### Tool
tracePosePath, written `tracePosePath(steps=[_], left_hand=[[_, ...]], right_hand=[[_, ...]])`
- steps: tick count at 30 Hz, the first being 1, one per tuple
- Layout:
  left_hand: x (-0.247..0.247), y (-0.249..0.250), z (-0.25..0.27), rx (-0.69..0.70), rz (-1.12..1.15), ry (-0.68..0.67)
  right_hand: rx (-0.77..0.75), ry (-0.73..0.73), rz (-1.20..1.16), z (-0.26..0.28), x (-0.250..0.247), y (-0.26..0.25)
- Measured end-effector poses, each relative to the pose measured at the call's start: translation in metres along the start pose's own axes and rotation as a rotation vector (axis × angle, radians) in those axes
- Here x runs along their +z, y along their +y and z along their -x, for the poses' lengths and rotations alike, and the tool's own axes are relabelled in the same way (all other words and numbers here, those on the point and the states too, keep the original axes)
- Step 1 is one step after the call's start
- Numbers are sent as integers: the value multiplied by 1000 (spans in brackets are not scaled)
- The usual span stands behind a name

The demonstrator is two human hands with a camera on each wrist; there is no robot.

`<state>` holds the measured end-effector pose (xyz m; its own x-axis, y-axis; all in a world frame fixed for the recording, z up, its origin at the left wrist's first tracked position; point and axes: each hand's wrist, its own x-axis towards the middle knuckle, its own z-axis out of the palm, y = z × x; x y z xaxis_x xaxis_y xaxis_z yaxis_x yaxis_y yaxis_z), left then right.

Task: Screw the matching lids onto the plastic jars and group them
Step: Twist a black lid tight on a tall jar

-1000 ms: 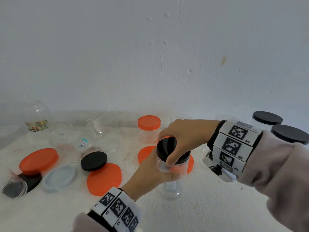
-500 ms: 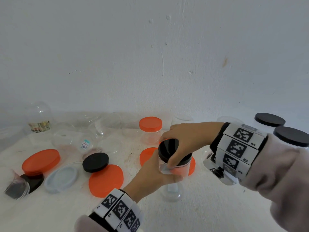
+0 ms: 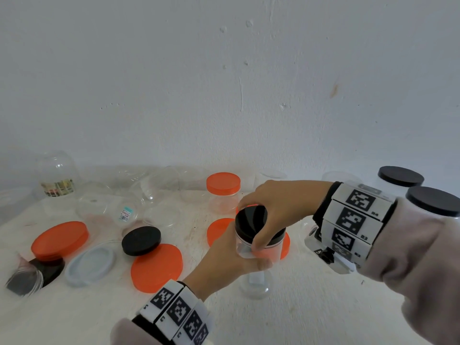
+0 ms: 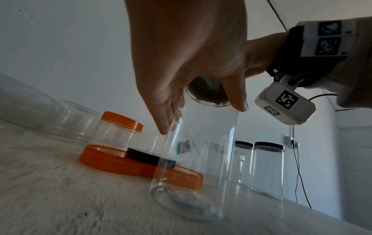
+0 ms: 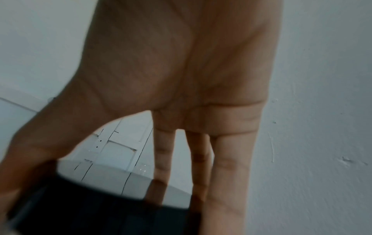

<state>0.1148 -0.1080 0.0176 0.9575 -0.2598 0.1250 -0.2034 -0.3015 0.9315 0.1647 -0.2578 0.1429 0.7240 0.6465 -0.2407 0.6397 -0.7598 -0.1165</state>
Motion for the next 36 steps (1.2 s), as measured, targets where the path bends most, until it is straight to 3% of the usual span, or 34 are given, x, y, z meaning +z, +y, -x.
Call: tracePosePath(steps=[6, 13, 18, 25, 31, 36], left_hand=[[2, -1, 0, 3, 1, 17], [5, -2, 1, 4, -7, 38], [5, 0, 2, 7, -17, 32], [5, -1, 0, -11, -2, 33], [6, -1, 1, -15, -27, 43], [7, -1, 1, -15, -30, 53]], right_hand=[[107, 62, 7, -1, 12, -2], [27, -136, 30, 5, -13, -1], [-3, -69, 15, 3, -13, 0], [123, 59, 36, -1, 8, -1], [32, -144, 7, 4, -8, 0], [6, -90, 26, 2, -10, 1]])
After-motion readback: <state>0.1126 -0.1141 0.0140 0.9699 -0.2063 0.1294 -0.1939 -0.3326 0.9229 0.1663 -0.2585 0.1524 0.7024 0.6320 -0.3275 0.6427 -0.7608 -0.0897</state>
